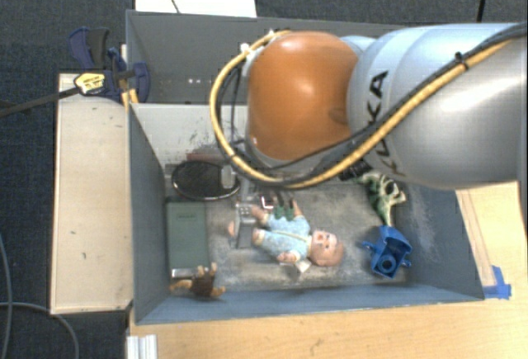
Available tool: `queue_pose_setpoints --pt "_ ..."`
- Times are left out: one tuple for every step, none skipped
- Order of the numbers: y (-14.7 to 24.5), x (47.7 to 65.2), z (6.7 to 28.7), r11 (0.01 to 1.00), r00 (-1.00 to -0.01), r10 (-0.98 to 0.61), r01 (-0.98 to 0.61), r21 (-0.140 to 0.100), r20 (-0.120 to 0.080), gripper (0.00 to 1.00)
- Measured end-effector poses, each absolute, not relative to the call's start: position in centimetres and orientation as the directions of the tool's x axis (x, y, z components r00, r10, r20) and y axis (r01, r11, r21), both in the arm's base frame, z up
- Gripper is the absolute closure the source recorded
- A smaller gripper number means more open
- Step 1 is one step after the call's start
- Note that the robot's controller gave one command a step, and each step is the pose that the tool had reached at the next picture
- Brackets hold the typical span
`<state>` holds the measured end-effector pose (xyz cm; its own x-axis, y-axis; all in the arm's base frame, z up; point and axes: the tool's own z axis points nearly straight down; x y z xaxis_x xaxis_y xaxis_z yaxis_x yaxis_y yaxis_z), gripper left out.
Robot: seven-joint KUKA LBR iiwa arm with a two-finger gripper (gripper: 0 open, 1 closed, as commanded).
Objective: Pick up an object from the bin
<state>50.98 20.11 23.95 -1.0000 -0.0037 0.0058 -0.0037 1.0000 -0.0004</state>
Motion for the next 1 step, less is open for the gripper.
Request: queue_pose_setpoints --pt "19.98 51.15 24.42 1.0 -1.0 0.002 0.002 0.002 -0.003 0.0"
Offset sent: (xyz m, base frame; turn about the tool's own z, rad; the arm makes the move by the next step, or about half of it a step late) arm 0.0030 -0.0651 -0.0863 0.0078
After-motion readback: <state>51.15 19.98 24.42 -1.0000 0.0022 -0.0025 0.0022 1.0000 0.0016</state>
